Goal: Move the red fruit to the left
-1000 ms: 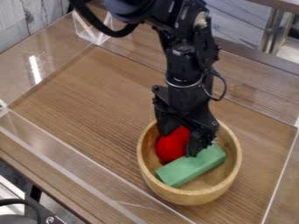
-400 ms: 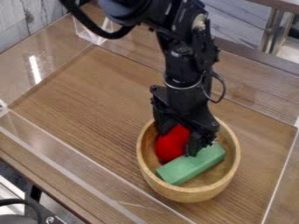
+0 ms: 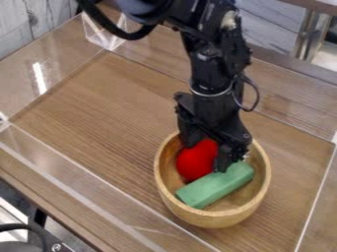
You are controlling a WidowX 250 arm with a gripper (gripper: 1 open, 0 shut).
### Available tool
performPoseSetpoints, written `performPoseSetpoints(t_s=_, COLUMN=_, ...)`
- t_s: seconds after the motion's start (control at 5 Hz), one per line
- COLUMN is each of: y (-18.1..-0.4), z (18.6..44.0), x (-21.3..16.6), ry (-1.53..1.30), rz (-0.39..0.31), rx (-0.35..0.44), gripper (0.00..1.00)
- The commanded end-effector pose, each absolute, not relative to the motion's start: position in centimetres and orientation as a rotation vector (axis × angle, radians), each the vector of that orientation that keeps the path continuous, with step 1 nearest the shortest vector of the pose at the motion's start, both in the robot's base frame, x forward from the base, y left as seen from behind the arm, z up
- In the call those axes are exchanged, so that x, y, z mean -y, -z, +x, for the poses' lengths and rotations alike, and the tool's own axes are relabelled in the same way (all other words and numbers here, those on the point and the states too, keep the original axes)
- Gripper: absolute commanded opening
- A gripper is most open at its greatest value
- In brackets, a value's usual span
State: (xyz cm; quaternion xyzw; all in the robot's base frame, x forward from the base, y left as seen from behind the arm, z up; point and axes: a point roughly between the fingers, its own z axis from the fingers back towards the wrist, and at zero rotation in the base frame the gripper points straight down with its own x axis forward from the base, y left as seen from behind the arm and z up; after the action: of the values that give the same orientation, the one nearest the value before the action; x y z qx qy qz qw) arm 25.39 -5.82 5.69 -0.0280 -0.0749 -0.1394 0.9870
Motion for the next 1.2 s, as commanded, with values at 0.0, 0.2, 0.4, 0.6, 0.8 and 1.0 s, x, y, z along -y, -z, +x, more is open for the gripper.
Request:
performPoseSetpoints(t_s=0.0, y=-6.2, z=26.1, x=6.3, ry=0.343, rz=-0.064, rx=0.191, gripper=1.0)
performPoseSetpoints(t_s=0.2, y=-6.9, z=25.9, x=6.8, ry=0.393, rz=-0.075, rx=0.19, gripper=1.0)
performPoseSetpoints(t_s=0.4, y=-7.8, z=25.6, x=7.3, ry=0.438, rz=-0.084, rx=0.193, gripper=1.0)
performPoseSetpoints(t_s=0.6, y=-7.6, z=25.6, x=6.5, ry=0.426, rz=-0.082, rx=0.193, gripper=0.0)
performPoseSetpoints(t_s=0.8, y=-8.6, z=25.5, x=6.2, ry=0.384, rz=-0.073, rx=0.202, gripper=0.0)
performPoseSetpoints(t_s=1.0, y=-10.7, z=25.5, x=5.7, ry=0.332, rz=-0.062, rx=0.231, gripper=0.0)
